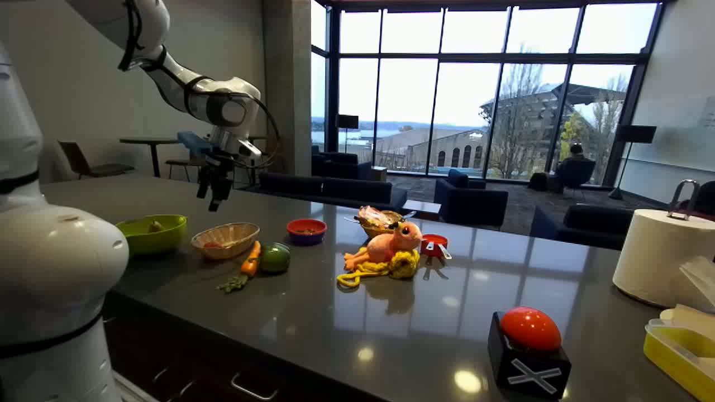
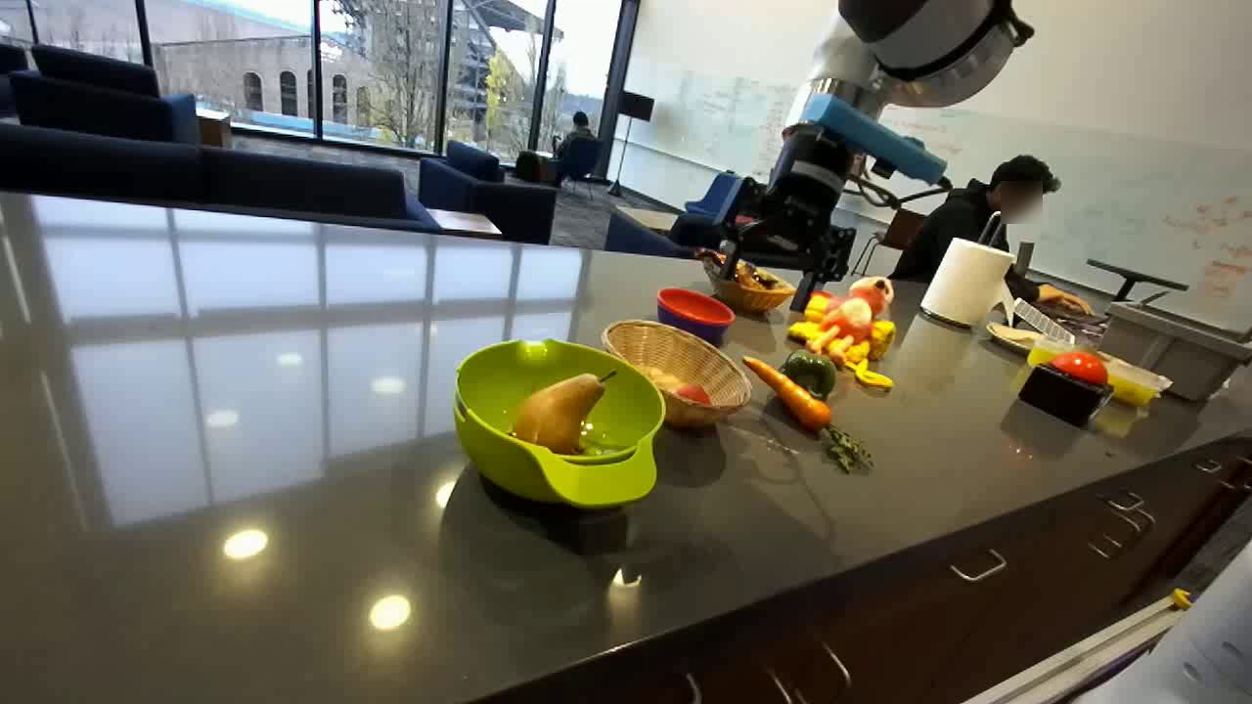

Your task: Move the carrot to the right.

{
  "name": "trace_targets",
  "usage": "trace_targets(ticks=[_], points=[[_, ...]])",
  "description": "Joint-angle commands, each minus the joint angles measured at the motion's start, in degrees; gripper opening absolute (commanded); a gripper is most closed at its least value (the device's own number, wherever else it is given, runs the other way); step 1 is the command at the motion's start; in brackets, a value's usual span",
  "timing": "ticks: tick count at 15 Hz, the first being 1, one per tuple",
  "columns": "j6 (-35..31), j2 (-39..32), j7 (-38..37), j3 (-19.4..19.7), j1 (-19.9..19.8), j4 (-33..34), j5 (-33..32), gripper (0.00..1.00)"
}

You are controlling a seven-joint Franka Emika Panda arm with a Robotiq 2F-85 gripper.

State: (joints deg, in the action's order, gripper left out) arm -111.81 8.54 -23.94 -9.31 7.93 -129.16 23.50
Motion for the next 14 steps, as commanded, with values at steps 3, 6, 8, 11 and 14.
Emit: trace_targets(ticks=[3,6,8,11,14], points=[[0.42,-0.34,0.97,0.26,-0.21,-0.12,-0.15,1.0],[0.4,-0.44,3.39,0.69,-0.52,-0.95,-1.26,1.0],[0.08,-0.28,5.67,1.03,-0.89,-2.06,-3.04,1.0],[-0.21,0.4,8.97,1.89,-1.58,-3.95,-5.32,1.0],[-0.06,0.81,12.67,2.82,-2.33,-6.17,-7.87,1.0]])
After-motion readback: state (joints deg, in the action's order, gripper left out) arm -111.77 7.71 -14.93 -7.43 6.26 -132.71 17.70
